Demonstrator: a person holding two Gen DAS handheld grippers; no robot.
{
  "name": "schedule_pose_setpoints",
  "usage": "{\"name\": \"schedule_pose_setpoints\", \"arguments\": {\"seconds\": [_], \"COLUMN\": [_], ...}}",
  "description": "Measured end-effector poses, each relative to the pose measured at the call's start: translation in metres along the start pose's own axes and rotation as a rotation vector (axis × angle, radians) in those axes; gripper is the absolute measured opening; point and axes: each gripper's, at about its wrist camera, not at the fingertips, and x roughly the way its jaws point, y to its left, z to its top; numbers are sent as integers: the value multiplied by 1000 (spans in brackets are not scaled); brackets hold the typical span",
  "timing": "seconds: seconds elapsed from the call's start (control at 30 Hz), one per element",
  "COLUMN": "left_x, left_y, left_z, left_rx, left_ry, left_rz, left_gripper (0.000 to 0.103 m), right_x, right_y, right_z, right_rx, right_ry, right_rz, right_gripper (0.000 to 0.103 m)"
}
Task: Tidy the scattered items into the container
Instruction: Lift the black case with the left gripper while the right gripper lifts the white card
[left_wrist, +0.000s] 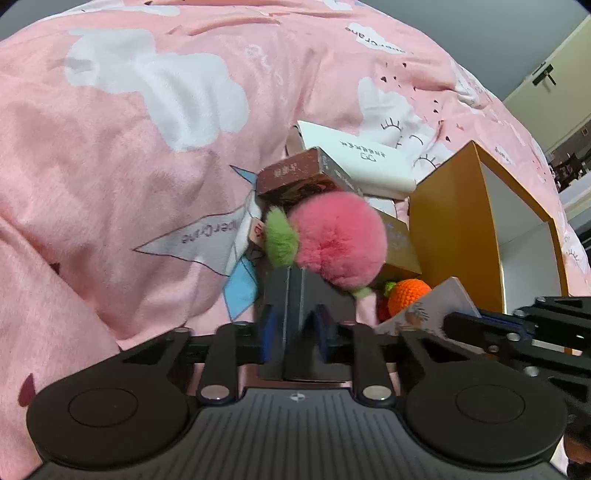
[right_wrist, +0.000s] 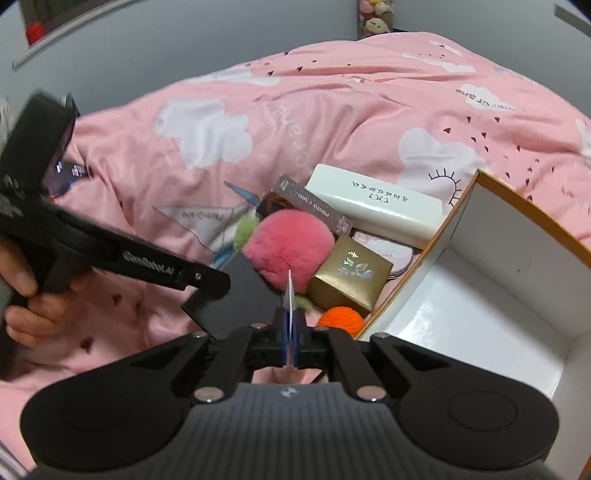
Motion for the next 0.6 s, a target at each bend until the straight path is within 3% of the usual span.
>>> {"name": "schedule_pose_setpoints", "arguments": {"seconds": [0.1, 0.23, 0.33, 0.37, 0.4, 0.5, 0.6], "left_x": [-4, 3, 13, 15, 17, 26, 42], "left_y": [0, 0, 7, 9, 11, 18, 30], "left_z": [-1, 0, 0, 0, -1, -1, 0], "left_rx": [5, -3, -43, -57, -68, -101, -178], "left_ry": [-9, 33, 74, 79, 82, 106, 182], "left_rz": [-35, 46, 54, 57, 67, 42, -52], "left_gripper": [16, 21, 42, 57, 64, 75, 78], "right_x": [-13, -18, -15, -14, -13, -13, -15], "right_y": [-7, -9, -5, -4, -4, -4, -4], "right_z": [1, 2, -1, -2, -3, -3, -1], "right_rx": [57, 58, 46, 46, 47, 50, 49], "right_ry": [-38, -41, -31, -30, -30, -37, -51], "right_rz": [16, -17, -25, -19, -16, -9, -11], "right_gripper": [3, 3, 3, 3, 3, 2, 2]}}
